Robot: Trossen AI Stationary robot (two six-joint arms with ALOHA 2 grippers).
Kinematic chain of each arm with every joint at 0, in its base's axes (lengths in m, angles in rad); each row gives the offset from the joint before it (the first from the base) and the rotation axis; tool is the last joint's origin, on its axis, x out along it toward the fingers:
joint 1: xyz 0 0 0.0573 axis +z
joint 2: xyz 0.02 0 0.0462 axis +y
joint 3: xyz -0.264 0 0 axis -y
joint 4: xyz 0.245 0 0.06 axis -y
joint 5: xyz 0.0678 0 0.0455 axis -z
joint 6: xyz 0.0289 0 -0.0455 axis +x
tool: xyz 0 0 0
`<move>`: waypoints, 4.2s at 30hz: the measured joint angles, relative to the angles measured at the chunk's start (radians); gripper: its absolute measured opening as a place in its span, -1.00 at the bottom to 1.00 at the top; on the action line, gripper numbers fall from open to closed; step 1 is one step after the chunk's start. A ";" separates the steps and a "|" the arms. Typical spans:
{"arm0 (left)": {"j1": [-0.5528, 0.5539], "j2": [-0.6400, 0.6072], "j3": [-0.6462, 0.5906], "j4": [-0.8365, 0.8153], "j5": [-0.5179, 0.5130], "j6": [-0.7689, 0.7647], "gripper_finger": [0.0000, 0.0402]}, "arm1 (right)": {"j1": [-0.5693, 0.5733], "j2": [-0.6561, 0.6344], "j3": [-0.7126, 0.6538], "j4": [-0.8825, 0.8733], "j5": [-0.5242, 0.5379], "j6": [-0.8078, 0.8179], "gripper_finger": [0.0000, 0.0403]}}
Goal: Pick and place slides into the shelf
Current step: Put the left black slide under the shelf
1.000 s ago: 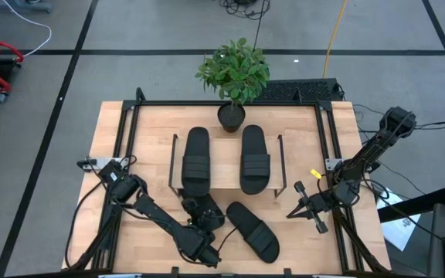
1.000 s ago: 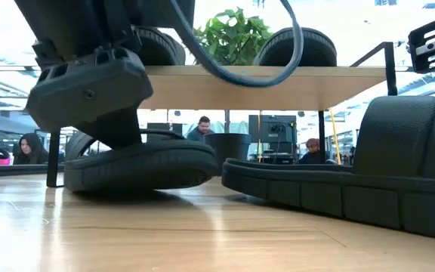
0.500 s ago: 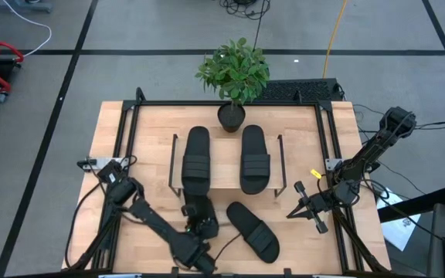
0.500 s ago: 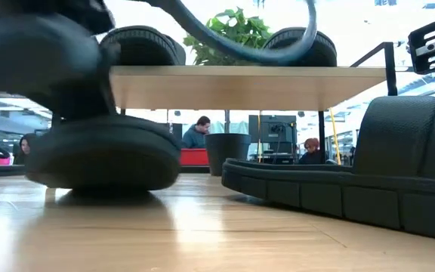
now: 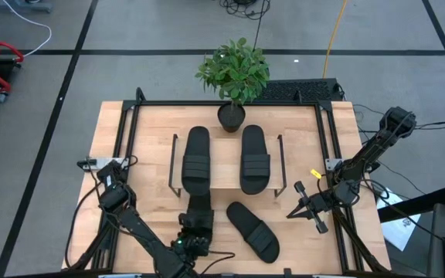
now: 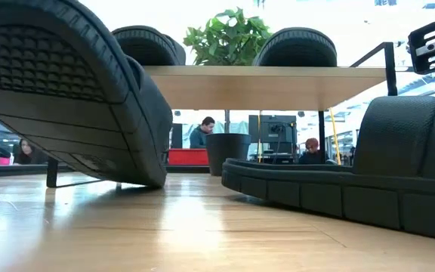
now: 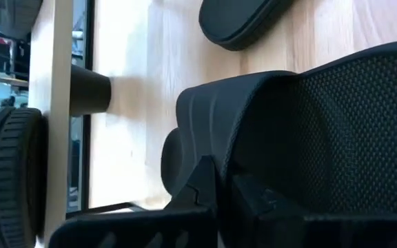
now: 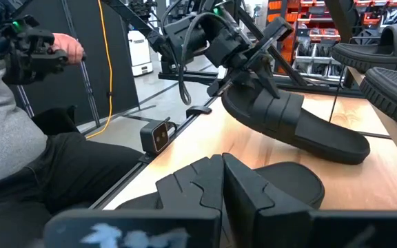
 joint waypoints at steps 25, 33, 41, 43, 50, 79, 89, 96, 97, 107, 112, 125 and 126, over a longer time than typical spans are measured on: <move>0.087 -0.002 -0.216 0.116 -0.087 0.077 -1.00 | 0.000 0.000 0.000 0.000 0.001 0.000 -1.00; 0.134 -0.002 -0.311 0.166 -0.127 0.069 -1.00 | 0.000 0.000 0.000 0.000 0.002 0.005 -1.00; 0.149 -0.005 -0.346 0.168 -0.155 0.081 -0.99 | 0.000 0.000 0.000 0.000 0.003 0.006 -1.00; 0.150 -0.005 -0.346 0.168 -0.151 0.052 -0.97 | 0.000 0.000 0.000 0.000 0.003 0.005 -1.00; 0.137 0.000 -0.313 0.167 -0.148 0.047 -0.74 | 0.000 0.000 0.000 0.000 0.003 0.005 -1.00; 0.082 0.000 0.022 -0.013 -0.103 0.100 0.36 | 0.000 0.000 0.000 -0.001 0.003 0.007 -1.00; 0.031 -0.002 0.036 0.304 0.128 0.195 -0.64 | 0.000 0.000 0.000 -0.001 0.002 0.006 -1.00; 0.036 -0.002 -0.029 0.350 0.159 0.128 -0.96 | 0.000 0.000 0.000 -0.001 0.002 0.006 -1.00; 0.037 -0.002 -0.042 0.348 0.168 0.121 -0.98 | 0.000 0.000 0.000 -0.001 0.002 0.006 -1.00; 0.046 -0.002 -0.143 0.378 0.186 0.070 -1.00 | 0.000 0.000 0.000 0.000 0.003 0.004 -1.00; 0.063 -0.002 -0.176 0.382 0.183 0.060 -1.00 | 0.000 0.000 0.000 0.000 0.003 0.004 -1.00; 0.099 -0.006 -0.272 0.290 0.205 -0.023 -1.00 | 0.000 0.000 0.000 -0.001 0.003 0.004 -1.00; 0.099 -0.006 -0.273 0.275 0.207 -0.026 -1.00 | 0.000 0.000 0.000 -0.001 0.003 0.004 -1.00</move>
